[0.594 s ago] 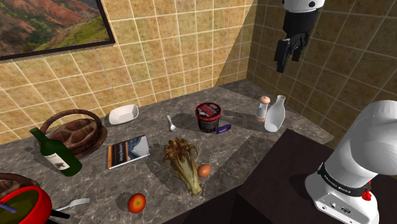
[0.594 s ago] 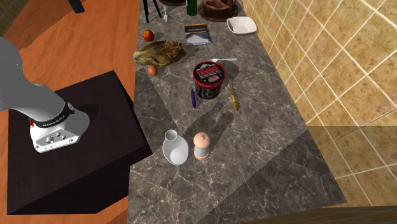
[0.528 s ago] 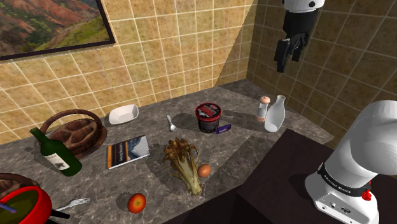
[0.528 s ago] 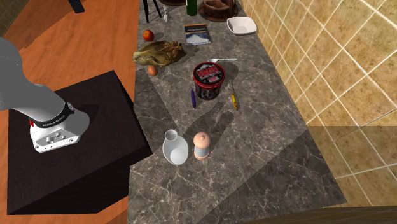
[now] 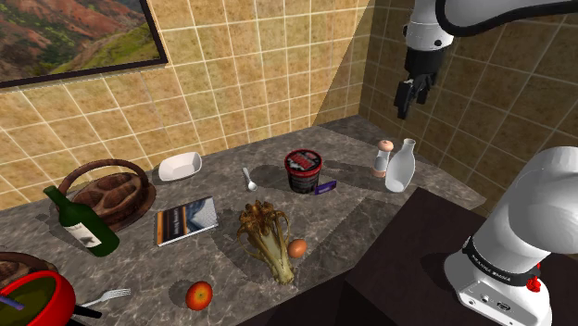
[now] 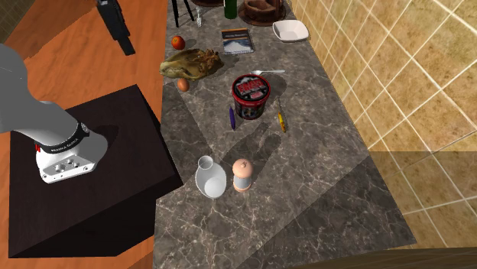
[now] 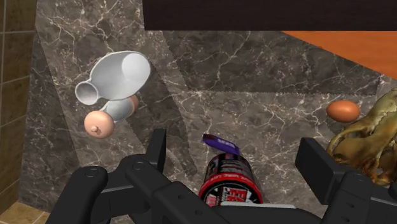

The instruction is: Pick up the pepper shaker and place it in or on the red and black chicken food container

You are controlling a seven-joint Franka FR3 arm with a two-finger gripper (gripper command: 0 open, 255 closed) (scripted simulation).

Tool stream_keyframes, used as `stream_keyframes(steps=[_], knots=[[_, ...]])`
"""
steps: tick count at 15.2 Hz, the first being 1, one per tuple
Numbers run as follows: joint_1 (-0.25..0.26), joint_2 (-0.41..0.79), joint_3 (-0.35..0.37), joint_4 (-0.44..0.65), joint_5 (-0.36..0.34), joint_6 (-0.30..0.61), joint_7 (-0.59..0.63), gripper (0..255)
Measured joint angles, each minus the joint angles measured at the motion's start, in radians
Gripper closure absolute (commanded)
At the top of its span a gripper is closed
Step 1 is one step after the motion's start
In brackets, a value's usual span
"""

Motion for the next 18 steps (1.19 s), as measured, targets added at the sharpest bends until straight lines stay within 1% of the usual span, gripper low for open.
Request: stream_keyframes(steps=[4, 8, 11, 13, 18], knots=[[-0.028, 0.056, -0.067, -0.060, -0.055, 0.132, -0.053, 0], [-0.053, 0.144, -0.132, -0.093, -0.102, 0.269, -0.097, 0], [-0.072, 0.238, -0.191, -0.106, -0.136, 0.392, -0.138, 0], [-0.082, 0.287, -0.222, -0.105, -0.152, 0.451, -0.163, 0], [-0.089, 0.480, -0.301, -0.081, -0.161, 0.641, -0.225, 0]])
